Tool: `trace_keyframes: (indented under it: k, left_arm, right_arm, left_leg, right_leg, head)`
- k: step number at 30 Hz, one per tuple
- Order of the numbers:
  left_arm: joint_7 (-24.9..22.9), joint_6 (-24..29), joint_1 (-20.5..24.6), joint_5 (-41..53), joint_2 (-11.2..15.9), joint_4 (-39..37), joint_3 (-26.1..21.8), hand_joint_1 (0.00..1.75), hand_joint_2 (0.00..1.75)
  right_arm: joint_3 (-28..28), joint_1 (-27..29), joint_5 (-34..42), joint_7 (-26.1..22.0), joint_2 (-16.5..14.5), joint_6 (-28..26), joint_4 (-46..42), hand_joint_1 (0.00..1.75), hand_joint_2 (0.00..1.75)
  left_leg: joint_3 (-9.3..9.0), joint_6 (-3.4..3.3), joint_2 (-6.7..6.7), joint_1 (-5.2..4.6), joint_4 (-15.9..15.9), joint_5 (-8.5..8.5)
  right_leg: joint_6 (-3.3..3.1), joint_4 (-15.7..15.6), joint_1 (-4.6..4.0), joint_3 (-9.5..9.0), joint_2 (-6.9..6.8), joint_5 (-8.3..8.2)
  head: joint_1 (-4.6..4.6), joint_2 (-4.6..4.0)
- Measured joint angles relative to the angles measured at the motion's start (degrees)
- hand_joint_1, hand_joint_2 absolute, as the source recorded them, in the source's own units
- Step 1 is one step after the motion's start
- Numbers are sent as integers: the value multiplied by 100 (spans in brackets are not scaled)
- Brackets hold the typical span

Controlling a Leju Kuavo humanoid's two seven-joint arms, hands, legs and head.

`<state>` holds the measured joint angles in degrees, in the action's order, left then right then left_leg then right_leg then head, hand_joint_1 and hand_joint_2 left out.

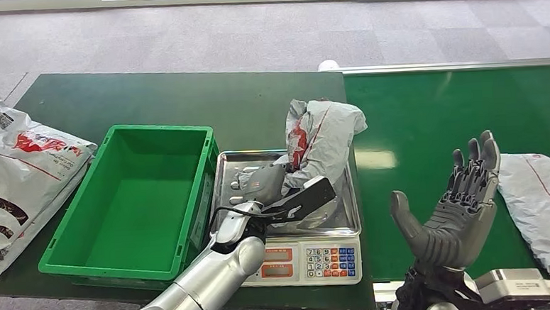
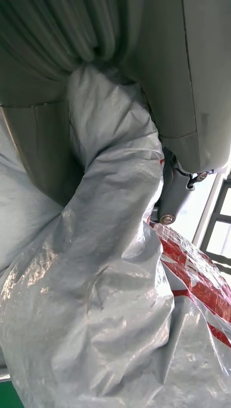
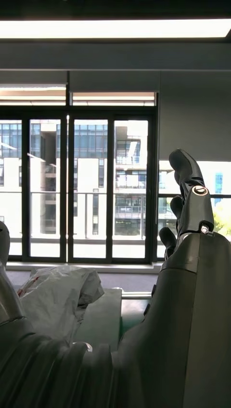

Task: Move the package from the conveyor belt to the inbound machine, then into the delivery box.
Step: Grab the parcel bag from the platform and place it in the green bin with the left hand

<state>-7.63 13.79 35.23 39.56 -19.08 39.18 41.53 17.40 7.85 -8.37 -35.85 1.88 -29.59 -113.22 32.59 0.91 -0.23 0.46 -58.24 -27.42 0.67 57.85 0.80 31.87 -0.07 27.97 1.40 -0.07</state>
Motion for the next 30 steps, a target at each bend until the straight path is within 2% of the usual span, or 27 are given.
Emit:
trace_keyframes:
  k: [30]
  left_arm:
    - [0,0,-1,0,4,8,-1,175,175]
  right_arm:
    - [0,0,0,0,0,0,0,0,175]
  left_leg:
    - [0,0,0,0,0,0]
  right_leg:
    - [0,0,0,0,0,0]
  head:
    - [0,0]
